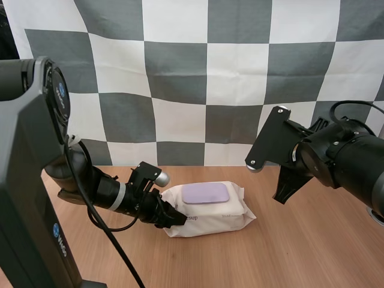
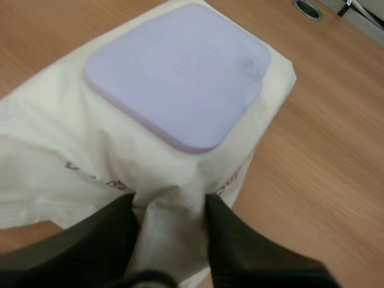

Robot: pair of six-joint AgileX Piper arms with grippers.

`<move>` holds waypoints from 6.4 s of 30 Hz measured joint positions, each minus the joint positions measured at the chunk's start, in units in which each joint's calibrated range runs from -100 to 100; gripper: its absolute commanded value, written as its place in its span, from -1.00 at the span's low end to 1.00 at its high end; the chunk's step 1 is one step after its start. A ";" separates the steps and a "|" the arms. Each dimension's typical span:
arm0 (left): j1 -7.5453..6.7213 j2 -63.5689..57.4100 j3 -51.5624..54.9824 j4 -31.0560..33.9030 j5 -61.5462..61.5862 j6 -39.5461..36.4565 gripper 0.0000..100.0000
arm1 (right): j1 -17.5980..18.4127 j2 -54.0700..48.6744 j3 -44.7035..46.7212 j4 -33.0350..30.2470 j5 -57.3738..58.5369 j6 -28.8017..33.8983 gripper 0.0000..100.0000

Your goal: Open the wet wipes lid

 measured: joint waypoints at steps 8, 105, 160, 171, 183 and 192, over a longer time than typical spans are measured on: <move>0.00 0.00 0.00 1.37 0.18 0.20 -1.00 | 1.19 0.00 0.00 4.33 -0.71 -5.77 -1.00; 0.00 0.00 0.00 3.31 7.43 0.75 -1.00 | 13.53 21.85 5.98 53.91 -45.10 -51.96 -1.00; 0.00 -17.04 -0.14 13.09 -3.37 -10.80 0.37 | 10.73 26.15 -9.48 76.59 -47.46 -51.96 -0.06; 0.46 -40.19 -10.74 18.35 -10.34 -26.70 0.28 | 3.50 4.99 -9.48 79.68 -36.30 -51.96 -0.22; 0.46 -62.85 -16.93 23.24 -34.76 -44.38 0.12 | -5.57 -17.63 -9.48 75.27 -14.71 -48.55 -1.00; 0.46 -77.28 -14.85 35.91 -54.26 -55.58 0.48 | -6.62 -33.76 -9.48 70.97 -5.56 -37.07 -1.00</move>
